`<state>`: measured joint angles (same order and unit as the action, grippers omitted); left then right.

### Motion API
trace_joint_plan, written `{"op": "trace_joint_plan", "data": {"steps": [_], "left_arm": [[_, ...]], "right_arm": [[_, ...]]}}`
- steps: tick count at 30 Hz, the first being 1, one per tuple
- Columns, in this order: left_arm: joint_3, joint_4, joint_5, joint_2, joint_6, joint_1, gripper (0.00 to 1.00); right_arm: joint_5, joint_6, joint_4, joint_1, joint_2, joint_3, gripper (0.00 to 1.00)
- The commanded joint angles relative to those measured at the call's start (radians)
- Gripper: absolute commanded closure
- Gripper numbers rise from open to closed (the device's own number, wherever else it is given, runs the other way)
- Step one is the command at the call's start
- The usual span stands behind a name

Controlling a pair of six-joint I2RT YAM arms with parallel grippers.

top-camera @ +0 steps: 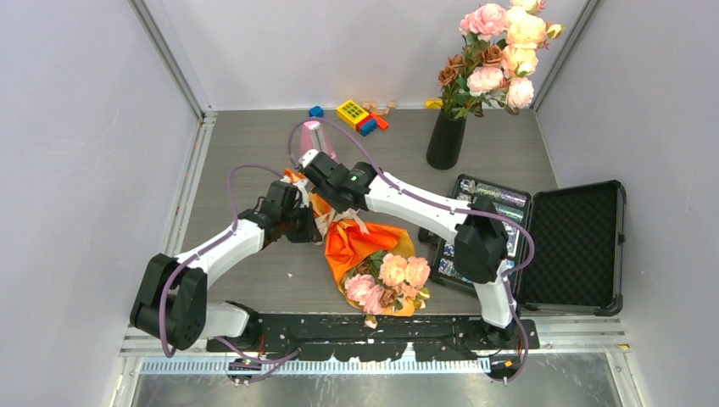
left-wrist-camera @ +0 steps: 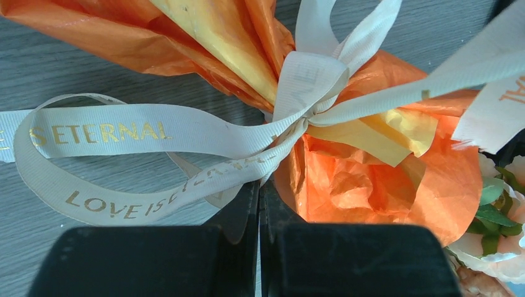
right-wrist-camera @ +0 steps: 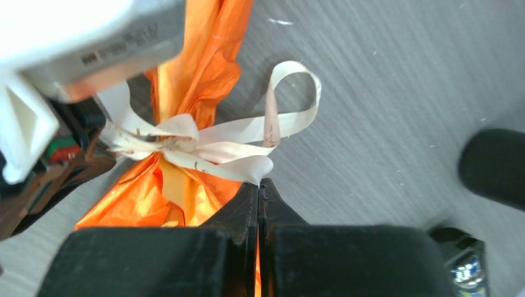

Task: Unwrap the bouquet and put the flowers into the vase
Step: Untie the ribbon from the wrapping paper.

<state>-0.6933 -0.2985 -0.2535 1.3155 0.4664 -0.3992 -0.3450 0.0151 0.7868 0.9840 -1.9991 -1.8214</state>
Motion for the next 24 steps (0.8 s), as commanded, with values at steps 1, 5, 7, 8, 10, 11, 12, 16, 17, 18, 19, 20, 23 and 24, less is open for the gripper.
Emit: {"op": "trace_joint_plan", "data": {"steps": [1, 5, 7, 8, 10, 11, 12, 16, 17, 18, 19, 20, 23, 24], "left_arm": [[-0.009, -0.017, 0.012, -0.046, 0.007, -0.004, 1.00], [-0.008, -0.017, 0.022, -0.051, 0.011, -0.003, 1.00], [-0.010, -0.019, 0.022, -0.050, 0.014, -0.003, 1.00], [-0.011, -0.019, 0.022, -0.048, 0.015, -0.003, 1.00], [-0.011, -0.018, 0.023, -0.048, 0.021, -0.003, 1.00], [-0.012, -0.015, 0.024, -0.048, 0.025, -0.003, 1.00], [-0.010, -0.011, 0.025, -0.049, 0.028, -0.003, 1.00], [-0.001, 0.005, 0.026, -0.052, 0.039, -0.003, 1.00], [0.001, 0.005, 0.027, -0.052, 0.039, -0.003, 1.00], [0.003, 0.006, 0.030, -0.053, 0.040, -0.003, 1.00], [0.004, 0.006, 0.031, -0.053, 0.040, -0.003, 1.00], [0.007, 0.006, 0.034, -0.054, 0.041, -0.003, 1.00], [0.016, 0.001, 0.061, -0.060, 0.055, -0.003, 1.00], [0.018, -0.003, 0.073, -0.063, 0.060, -0.002, 1.00]], "right_arm": [[-0.144, 0.115, 0.013, 0.032, -0.046, -0.093, 1.00], [-0.207, 0.175, 0.012, 0.048, -0.085, -0.117, 1.00], [-0.233, 0.208, 0.002, 0.055, -0.094, -0.118, 1.00], [-0.240, 0.215, -0.009, 0.057, -0.098, -0.118, 1.00], [-0.252, 0.232, -0.025, 0.060, -0.101, -0.118, 1.00], [-0.257, 0.241, -0.038, 0.060, -0.102, -0.117, 1.00], [-0.260, 0.246, -0.045, 0.061, -0.104, -0.115, 1.00], [-0.277, 0.283, -0.104, 0.060, -0.109, -0.088, 1.00], [-0.279, 0.291, -0.123, 0.060, -0.112, -0.082, 1.00], [-0.280, 0.294, -0.132, 0.060, -0.113, -0.070, 1.00], [-0.281, 0.295, -0.146, 0.059, -0.115, -0.064, 1.00], [-0.283, 0.293, -0.153, 0.058, -0.117, -0.053, 1.00], [-0.298, 0.261, -0.173, 0.054, -0.119, -0.035, 1.00], [-0.308, 0.251, -0.174, 0.049, -0.121, -0.032, 1.00]]}}
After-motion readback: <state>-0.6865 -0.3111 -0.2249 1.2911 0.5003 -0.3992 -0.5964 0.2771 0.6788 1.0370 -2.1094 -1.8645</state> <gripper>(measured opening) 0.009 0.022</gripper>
